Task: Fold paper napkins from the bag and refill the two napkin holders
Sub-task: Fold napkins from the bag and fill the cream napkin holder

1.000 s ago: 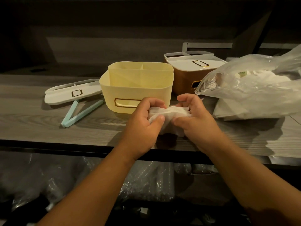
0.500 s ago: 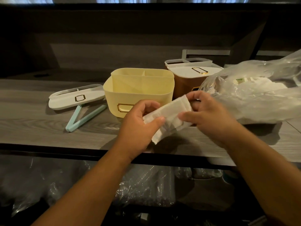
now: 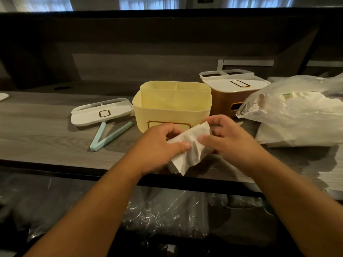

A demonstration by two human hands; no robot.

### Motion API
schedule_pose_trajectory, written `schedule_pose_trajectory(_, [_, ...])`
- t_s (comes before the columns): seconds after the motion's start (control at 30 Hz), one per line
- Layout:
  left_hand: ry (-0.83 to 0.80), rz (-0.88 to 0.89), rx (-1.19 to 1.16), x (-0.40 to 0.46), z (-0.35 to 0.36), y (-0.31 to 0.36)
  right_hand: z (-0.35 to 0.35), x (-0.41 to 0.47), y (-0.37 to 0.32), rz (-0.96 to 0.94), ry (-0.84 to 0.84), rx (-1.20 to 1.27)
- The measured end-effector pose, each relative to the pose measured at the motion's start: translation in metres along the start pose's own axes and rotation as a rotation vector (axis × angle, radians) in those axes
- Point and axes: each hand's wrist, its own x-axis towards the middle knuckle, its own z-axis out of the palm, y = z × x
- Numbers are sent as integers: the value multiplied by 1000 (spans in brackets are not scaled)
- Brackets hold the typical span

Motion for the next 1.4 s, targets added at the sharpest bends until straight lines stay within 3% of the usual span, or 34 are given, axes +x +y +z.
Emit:
schedule_pose_trajectory(0.23, [-249,-85,-89,1,2,-8,4,-7,8,34,61,-176])
schedule_pose_trajectory(0.5, [-327,-103,-276,-11,-20,13,-9,-21,-27,-27,-53,-98])
schedule_pose_trajectory(0.6, [-267,-71,-300,-5,-47,47,-19,-10,-77,-105,13,-144])
schedule_pose_trajectory(0.67, [-142,-69,-249,10,-65,70,-19,9,-109,-138,129,-220])
schedule_pose_trajectory(0.8, [108,-183,-307,47,-86,93,-3,51,-145,-22,122,-245])
schedule_pose_trajectory(0.93, [115,-305,-298,70,-94,84,16,77,-147,94,98,-244])
schedule_pose_trajectory(1.17, [86,-359,-209,77,-104,69,28,85,-139,290,-34,3])
schedule_pose_trajectory(1.3, [122,-336,-121,81,-103,60,36,90,-135,305,4,-108])
schedule_pose_trajectory(1.4, [167,-289,78,87,-103,53,46,95,-131,301,5,-189])
